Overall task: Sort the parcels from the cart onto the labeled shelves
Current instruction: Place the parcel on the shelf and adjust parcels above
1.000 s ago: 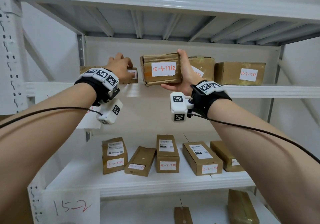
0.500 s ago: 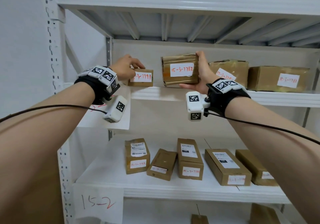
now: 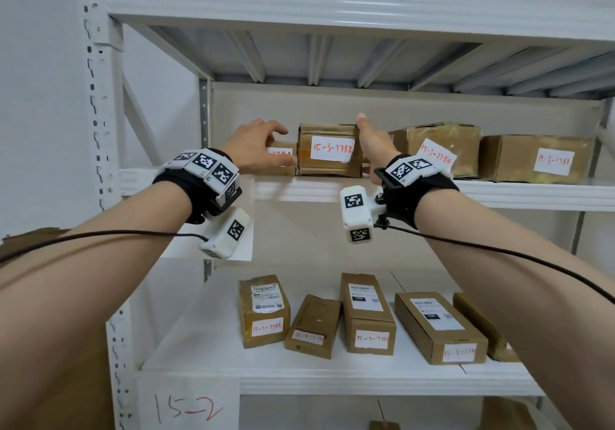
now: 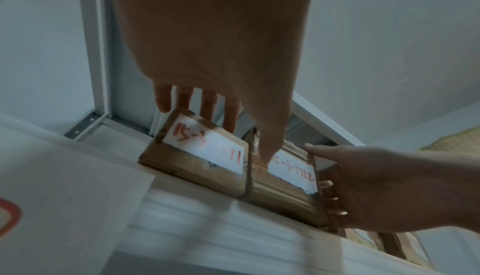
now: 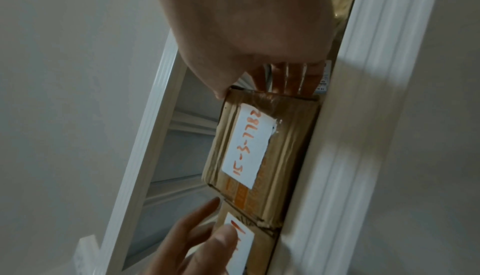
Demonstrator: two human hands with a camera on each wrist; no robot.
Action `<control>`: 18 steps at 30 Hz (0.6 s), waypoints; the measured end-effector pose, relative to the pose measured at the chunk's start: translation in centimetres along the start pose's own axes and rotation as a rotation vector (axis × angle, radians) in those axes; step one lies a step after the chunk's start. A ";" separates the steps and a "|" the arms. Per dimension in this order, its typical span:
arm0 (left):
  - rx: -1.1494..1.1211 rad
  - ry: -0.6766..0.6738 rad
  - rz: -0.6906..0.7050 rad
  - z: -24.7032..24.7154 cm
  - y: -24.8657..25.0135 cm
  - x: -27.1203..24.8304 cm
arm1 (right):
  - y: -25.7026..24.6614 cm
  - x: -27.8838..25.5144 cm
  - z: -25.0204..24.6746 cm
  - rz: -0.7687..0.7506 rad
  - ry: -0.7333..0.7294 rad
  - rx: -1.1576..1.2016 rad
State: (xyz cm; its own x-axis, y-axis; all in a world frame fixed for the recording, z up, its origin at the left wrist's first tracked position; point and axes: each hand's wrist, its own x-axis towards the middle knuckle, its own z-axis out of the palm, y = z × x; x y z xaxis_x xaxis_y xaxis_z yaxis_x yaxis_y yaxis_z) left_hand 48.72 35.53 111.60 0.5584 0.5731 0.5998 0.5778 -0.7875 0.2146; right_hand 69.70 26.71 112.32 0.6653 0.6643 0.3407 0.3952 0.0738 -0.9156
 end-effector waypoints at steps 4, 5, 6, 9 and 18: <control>0.106 0.029 0.019 0.8 0.7 0.8 | 0.4 0.4 0.0 -0.018 0.068 0.096; 0.122 0.053 0.043 1.1 1.0 1.1 | 0.6 0.6 -0.3 -0.030 0.102 0.113; 0.127 0.069 0.068 1.3 1.3 1.4 | 0.9 1.2 -0.7 -0.045 0.128 0.120; 0.117 0.051 0.116 2.0 2.8 2.4 | 1.7 2.3 -3.0 -0.105 0.205 0.113; 0.020 -0.038 0.069 3.9 4.9 5.4 | 2.4 3.7 -15.1 -0.123 0.494 0.015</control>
State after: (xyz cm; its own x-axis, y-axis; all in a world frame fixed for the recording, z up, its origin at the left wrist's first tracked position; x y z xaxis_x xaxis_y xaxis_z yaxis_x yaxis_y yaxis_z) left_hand 56.89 35.64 112.85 0.6192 0.5266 0.5825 0.5490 -0.8207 0.1582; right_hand 82.71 18.11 114.62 0.8362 0.2191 0.5028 0.4825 0.1421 -0.8643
